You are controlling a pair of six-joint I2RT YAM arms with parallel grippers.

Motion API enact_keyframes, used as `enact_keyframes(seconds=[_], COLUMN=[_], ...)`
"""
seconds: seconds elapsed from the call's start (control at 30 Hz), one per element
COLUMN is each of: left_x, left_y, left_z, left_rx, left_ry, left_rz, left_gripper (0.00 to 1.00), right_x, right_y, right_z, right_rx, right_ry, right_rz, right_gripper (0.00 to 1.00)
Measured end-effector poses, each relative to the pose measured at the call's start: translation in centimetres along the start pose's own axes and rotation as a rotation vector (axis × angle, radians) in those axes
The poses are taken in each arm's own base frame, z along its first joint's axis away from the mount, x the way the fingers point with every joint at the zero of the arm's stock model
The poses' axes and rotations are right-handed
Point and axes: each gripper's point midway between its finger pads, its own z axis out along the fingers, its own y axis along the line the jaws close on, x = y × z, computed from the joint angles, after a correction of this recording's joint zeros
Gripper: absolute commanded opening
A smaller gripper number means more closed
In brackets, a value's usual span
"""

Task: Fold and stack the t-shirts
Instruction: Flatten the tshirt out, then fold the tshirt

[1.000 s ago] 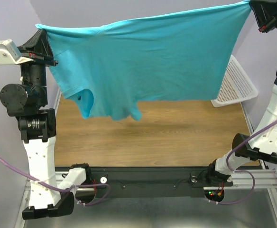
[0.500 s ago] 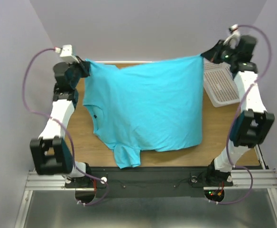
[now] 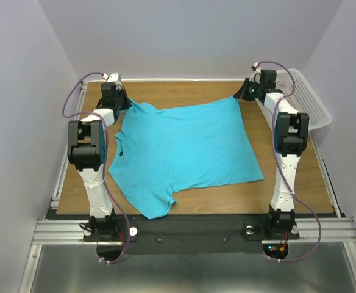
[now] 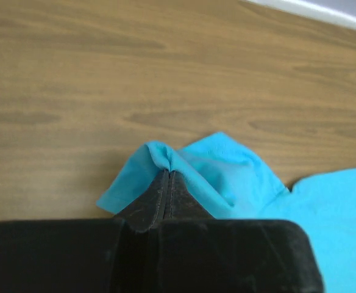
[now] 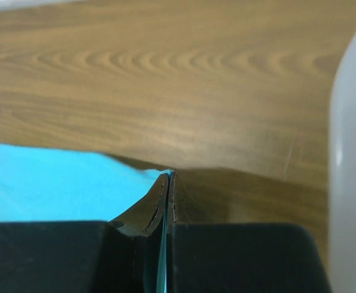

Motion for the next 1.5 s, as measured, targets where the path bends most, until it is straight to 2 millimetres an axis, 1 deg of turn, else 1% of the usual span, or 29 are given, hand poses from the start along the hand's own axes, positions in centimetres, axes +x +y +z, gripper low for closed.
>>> enact_keyframes(seconds=[0.03,0.13,0.23,0.27,0.4,0.53,0.7,0.77,0.87,0.93,1.03,1.1,1.17,1.23,1.3,1.37,1.5], left_x=[-0.6,-2.0,-3.1,-3.5,-4.1,-3.8,-3.6,-3.2,-2.4,-2.4,-3.3,-4.7,-5.6,-6.2,-6.3,-5.9,-4.5], left_y=[0.2,0.5,0.8,0.9,0.9,0.9,0.7,0.7,0.7,0.4,-0.3,-0.9,-1.4,-1.6,-1.7,-1.6,-1.0], left_z=[1.0,2.5,3.2,3.4,3.4,3.3,3.3,2.8,1.5,0.4,-1.2,-2.3,-3.0,-3.5,-3.8,-3.9,-3.9], left_rx=[-0.009,-0.034,-0.057,-0.065,-0.074,-0.073,-0.051,-0.044,-0.038,-0.029,-0.011,0.006,0.019,0.025,0.027,0.025,0.010], left_ry=[-0.007,-0.012,-0.019,-0.021,-0.024,-0.010,-0.005,-0.001,0.004,-0.008,-0.045,-0.090,-0.118,-0.136,-0.145,-0.140,-0.103], left_rz=[0.002,0.005,0.007,0.009,0.013,0.025,0.056,0.075,0.096,0.111,0.133,0.153,0.168,0.181,0.191,0.195,0.212], left_gripper=[0.00,0.00,0.00,0.00,0.00,0.00,0.00,0.00,0.00,0.00,0.00,0.00,0.00,0.00,0.00,0.00,0.00], right_x=[-1.0,-3.5,-5.4,-5.7,-5.7,-5.6,-4.2,-3.9,-3.9,-4.2,-5.0,-5.5,-5.9,-6.0,-6.0,-6.1,-6.2], right_y=[-0.1,0.5,0.8,0.8,0.6,0.5,0.4,0.4,0.9,1.3,1.9,2.2,2.5,2.6,2.6,2.5,2.2], right_z=[0.4,0.3,0.1,0.2,0.2,0.2,0.1,-0.1,-0.5,-1.0,-1.5,-1.7,-1.8,-1.8,-1.8,-1.9,-2.1], right_rx=[0.008,0.015,0.031,0.035,0.049,0.049,0.046,0.044,0.037,0.030,0.016,0.007,-0.003,-0.010,-0.013,-0.017,-0.025], right_ry=[-0.026,-0.083,-0.140,-0.150,-0.153,-0.152,-0.119,-0.112,-0.112,-0.118,-0.136,-0.152,-0.163,-0.168,-0.169,-0.169,-0.171], right_rz=[-0.015,-0.048,-0.077,-0.081,-0.082,-0.088,-0.083,-0.081,-0.084,-0.090,-0.110,-0.126,-0.141,-0.154,-0.164,-0.174,-0.184], right_gripper=[0.00,0.01,0.00,0.01,0.01,0.01,0.01,0.01,0.01,0.01,0.01,0.01,0.01,0.01,0.01,0.01,0.01])
